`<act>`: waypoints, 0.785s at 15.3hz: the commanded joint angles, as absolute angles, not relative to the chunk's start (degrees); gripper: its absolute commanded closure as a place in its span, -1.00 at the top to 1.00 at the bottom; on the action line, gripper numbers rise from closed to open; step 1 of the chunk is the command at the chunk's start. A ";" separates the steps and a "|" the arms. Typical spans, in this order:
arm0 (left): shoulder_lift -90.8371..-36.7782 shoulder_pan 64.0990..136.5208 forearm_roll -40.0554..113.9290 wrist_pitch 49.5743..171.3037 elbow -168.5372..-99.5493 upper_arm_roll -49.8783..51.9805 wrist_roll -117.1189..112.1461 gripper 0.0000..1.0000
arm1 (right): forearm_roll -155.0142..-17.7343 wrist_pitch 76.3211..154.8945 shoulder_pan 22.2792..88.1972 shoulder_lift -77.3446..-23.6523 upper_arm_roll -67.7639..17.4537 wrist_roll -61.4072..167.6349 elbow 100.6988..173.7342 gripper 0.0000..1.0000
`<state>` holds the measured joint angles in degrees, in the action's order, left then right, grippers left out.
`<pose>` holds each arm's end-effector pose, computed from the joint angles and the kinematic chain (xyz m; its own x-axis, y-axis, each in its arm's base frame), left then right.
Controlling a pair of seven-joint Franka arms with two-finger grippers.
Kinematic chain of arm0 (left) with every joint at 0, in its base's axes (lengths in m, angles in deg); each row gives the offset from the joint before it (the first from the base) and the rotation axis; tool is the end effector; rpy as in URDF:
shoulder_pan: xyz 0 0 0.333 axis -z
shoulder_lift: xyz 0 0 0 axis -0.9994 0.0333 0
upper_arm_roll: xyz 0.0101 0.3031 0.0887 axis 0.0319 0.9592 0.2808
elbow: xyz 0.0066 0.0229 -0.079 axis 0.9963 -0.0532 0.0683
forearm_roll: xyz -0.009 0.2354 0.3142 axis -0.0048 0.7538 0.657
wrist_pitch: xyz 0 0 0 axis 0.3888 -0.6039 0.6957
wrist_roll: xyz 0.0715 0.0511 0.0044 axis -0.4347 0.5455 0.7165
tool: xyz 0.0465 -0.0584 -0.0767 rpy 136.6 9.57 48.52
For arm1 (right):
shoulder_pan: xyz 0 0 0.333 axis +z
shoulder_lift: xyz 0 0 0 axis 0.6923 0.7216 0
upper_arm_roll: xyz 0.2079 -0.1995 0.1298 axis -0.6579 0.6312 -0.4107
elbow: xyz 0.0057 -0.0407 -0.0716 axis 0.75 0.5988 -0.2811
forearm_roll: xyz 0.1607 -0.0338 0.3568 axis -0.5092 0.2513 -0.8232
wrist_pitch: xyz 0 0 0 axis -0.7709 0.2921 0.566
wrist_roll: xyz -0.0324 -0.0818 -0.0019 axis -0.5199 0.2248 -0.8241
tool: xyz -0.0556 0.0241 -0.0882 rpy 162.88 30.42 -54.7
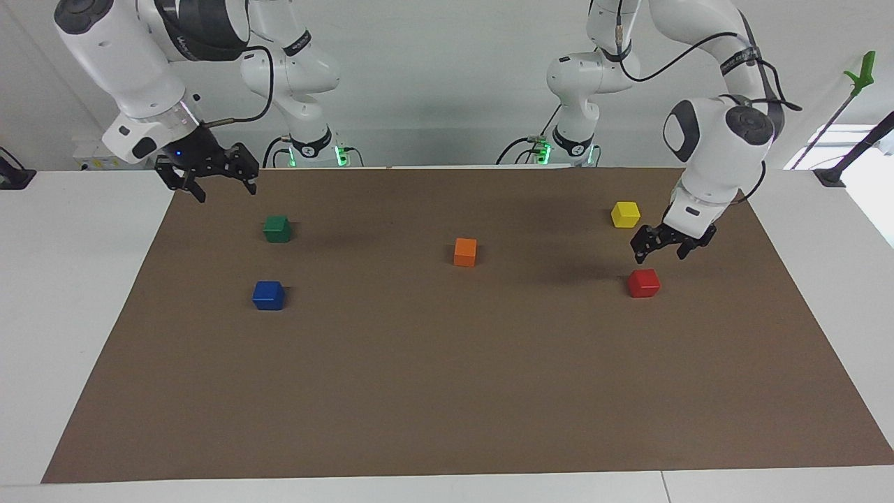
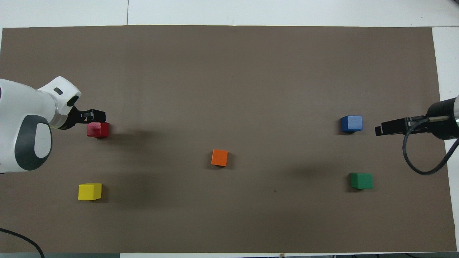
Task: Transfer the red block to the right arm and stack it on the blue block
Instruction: 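Move the left gripper down onto the red cube and close it, then lift the red cube with the left gripper while the right gripper approaches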
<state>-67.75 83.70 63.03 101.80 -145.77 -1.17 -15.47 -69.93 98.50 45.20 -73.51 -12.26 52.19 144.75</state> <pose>0.5645 -0.0073 0.3719 0.9986 0.0192 0.0491 0.0193 -0.9998 -0.0005 0.5146 -0.0190 0.5404 0.9991 0.0356 -0.0209 0.0290 -0.9659 -0.2574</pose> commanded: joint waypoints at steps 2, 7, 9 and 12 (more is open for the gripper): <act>-67.72 81.85 62.69 106.79 -149.82 -1.28 -19.32 1.00 | -85.17 102.07 41.97 -76.47 -12.77 43.83 151.66 1.00; -66.49 82.03 62.69 108.11 -151.23 -1.37 -20.21 1.00 | -102.59 100.41 35.22 -76.48 -12.68 26.00 159.56 1.00; -66.31 82.03 62.69 110.12 -152.72 -1.37 -20.30 1.00 | -109.28 98.92 33.19 -76.04 -12.68 19.57 162.91 1.00; -65.26 82.55 62.69 111.27 -153.43 -1.37 -19.87 0.76 | -117.45 93.83 32.56 -74.37 -12.68 17.88 163.54 1.00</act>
